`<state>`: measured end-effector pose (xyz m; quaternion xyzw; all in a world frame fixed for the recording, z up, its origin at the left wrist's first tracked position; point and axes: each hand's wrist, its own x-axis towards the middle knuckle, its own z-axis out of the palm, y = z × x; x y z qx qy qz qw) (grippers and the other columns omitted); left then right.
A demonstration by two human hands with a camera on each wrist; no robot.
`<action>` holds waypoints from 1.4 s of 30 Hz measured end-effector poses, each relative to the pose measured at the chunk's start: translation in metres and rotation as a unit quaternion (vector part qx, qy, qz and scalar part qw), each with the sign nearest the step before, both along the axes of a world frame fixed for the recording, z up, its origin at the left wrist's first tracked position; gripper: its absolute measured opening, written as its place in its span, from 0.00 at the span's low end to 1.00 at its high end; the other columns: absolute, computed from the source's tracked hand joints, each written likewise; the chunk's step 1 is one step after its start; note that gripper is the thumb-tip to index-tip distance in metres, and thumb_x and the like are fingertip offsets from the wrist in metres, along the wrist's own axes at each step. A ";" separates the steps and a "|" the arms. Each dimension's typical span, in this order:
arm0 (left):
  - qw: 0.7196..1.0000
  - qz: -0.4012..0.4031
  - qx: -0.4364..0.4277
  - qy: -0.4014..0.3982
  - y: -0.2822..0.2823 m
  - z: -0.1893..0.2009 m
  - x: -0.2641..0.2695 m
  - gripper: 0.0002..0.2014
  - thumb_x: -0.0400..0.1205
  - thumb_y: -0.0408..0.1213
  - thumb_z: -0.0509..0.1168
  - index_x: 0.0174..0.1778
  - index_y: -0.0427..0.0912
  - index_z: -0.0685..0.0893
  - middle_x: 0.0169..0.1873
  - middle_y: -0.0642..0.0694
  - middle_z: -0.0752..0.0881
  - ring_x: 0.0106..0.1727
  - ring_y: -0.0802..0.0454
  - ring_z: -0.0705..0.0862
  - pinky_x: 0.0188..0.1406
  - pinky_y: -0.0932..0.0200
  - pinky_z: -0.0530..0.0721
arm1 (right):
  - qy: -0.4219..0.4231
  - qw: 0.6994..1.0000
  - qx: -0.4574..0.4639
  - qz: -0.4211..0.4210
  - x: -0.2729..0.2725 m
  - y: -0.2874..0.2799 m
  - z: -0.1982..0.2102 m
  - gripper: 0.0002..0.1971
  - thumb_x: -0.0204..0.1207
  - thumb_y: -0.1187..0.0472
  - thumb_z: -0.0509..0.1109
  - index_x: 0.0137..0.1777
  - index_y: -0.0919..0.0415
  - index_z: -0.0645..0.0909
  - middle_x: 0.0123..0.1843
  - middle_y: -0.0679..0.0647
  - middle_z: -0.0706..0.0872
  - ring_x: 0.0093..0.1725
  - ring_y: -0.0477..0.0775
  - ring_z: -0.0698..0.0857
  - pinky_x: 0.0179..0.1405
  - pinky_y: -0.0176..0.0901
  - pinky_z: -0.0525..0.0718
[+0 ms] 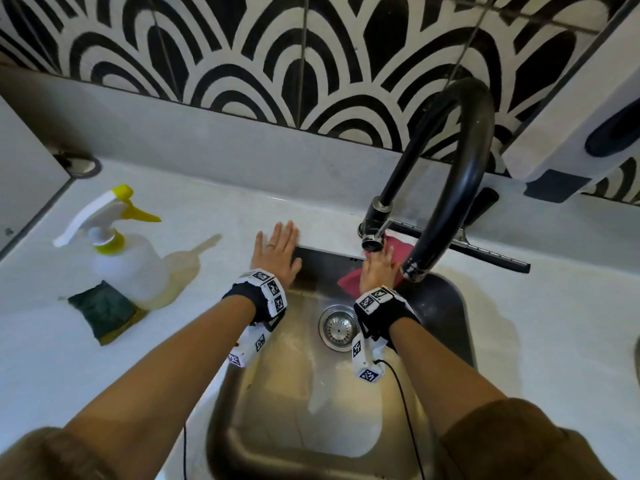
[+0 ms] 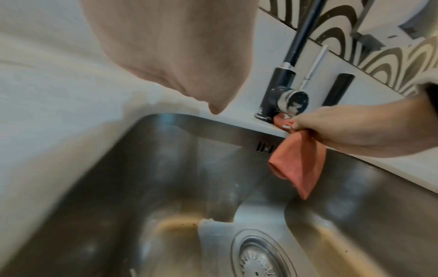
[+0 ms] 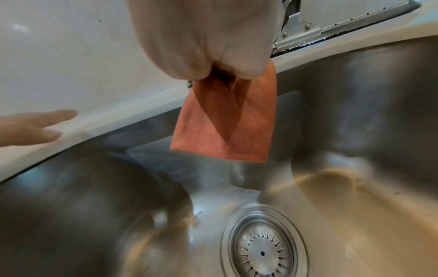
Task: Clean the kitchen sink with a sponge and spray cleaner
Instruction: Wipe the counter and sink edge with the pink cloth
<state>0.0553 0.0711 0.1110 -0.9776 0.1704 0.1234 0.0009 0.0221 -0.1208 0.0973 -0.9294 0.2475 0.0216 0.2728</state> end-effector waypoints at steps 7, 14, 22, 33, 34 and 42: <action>0.996 0.066 -0.033 0.054 0.061 -0.006 0.013 0.29 0.88 0.49 0.36 0.82 0.42 0.36 0.83 0.46 0.34 0.84 0.48 0.36 0.82 0.41 0.39 | 0.005 0.996 -0.048 0.076 0.009 0.044 -0.002 0.30 0.82 0.68 0.54 0.83 0.60 0.50 0.86 0.54 0.50 0.85 0.55 0.48 0.82 0.58 0.48; 0.993 0.066 -0.079 0.059 0.070 -0.015 0.016 0.27 0.89 0.46 0.36 0.83 0.45 0.37 0.83 0.49 0.35 0.84 0.50 0.37 0.83 0.41 0.39 | 0.013 0.989 -0.050 0.139 0.030 0.082 -0.001 0.28 0.84 0.67 0.50 0.83 0.60 0.49 0.86 0.54 0.46 0.85 0.57 0.45 0.82 0.58 0.43; 0.993 0.060 -0.087 0.045 0.072 -0.022 0.016 0.27 0.89 0.47 0.35 0.83 0.45 0.37 0.83 0.49 0.35 0.84 0.50 0.37 0.83 0.41 0.38 | 0.016 0.975 -0.016 0.221 0.042 0.115 0.005 0.27 0.85 0.66 0.49 0.84 0.57 0.50 0.86 0.52 0.46 0.85 0.55 0.44 0.82 0.56 0.41; 0.978 0.070 -0.177 0.083 0.087 -0.013 0.019 0.27 0.89 0.44 0.39 0.84 0.40 0.44 0.84 0.45 0.43 0.85 0.51 0.43 0.84 0.46 0.46 | 0.059 0.942 0.016 0.331 0.024 0.164 0.019 0.27 0.86 0.65 0.49 0.84 0.56 0.48 0.86 0.51 0.44 0.85 0.55 0.42 0.82 0.59 0.41; 0.974 0.078 -0.196 0.083 0.089 -0.011 0.016 0.27 0.89 0.45 0.39 0.84 0.40 0.45 0.84 0.44 0.44 0.85 0.50 0.44 0.84 0.47 0.47 | 0.057 0.939 0.014 0.338 0.019 0.166 0.020 0.28 0.86 0.65 0.49 0.84 0.56 0.47 0.86 0.51 0.44 0.85 0.55 0.42 0.82 0.59 0.41; 0.980 0.088 -0.171 0.051 0.113 -0.006 -0.030 0.29 0.89 0.47 0.43 0.83 0.37 0.50 0.84 0.42 0.50 0.85 0.47 0.50 0.84 0.48 0.53 | 0.075 0.919 -0.013 0.387 -0.026 0.183 0.024 0.28 0.85 0.65 0.50 0.84 0.57 0.49 0.86 0.50 0.44 0.85 0.54 0.43 0.82 0.59 0.41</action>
